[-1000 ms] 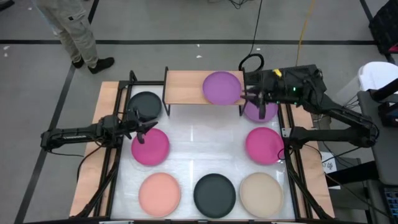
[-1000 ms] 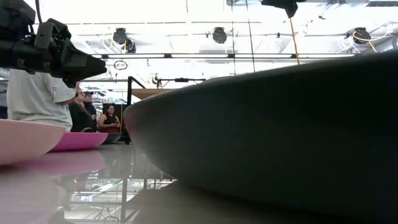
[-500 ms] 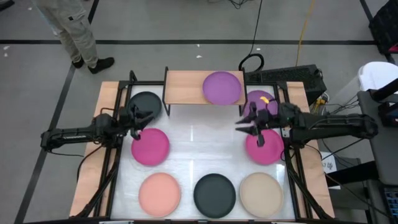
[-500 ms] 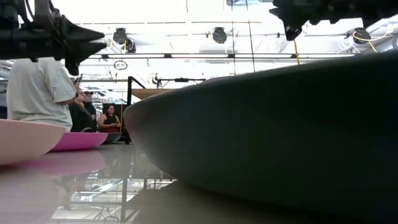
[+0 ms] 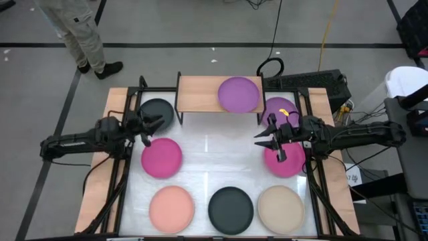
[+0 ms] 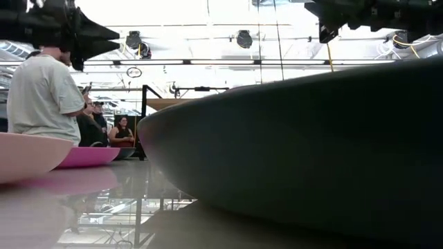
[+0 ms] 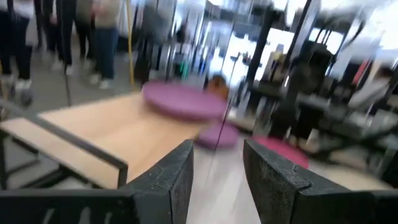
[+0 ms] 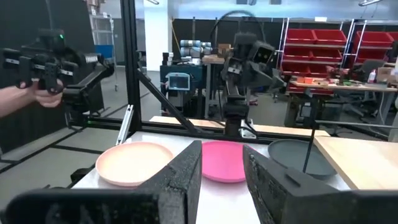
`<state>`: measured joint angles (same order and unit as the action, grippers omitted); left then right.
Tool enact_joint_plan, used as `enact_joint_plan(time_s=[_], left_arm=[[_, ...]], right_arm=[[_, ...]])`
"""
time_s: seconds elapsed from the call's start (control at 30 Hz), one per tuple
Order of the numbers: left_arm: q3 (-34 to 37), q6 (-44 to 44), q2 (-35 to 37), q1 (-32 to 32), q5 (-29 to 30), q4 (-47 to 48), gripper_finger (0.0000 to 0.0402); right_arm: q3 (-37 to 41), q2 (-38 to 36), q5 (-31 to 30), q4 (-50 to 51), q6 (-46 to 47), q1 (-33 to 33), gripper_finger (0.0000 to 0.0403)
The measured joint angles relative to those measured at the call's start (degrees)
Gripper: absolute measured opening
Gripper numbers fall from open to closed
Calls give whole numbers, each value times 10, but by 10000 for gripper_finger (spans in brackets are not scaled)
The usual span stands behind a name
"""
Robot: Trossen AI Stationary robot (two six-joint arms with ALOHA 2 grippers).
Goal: Place and stack plates onto a shelf
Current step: Stack the top black plate on top of the purple plate on the shelf
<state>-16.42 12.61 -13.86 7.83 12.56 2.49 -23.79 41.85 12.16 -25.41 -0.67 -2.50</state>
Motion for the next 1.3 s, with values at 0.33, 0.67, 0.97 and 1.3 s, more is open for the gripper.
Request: enact_joint_plan(time_s=[0.33, 0.67, 0.97, 1.3], left_arm=[[-174, 74, -258, -10, 30, 335, 145], [-188, 161, -439, -11, 30, 396, 145], [-188, 180, -510, -11, 71, 398, 145], [-188, 162, -559, -2, 140, 397, 145]], right_arm=[[0, 0, 0, -1, 14, 0, 98], [0, 0, 0, 4, 19, 0, 98], [0, 0, -1, 4, 16, 0, 98], [0, 0, -1, 4, 15, 0, 98]])
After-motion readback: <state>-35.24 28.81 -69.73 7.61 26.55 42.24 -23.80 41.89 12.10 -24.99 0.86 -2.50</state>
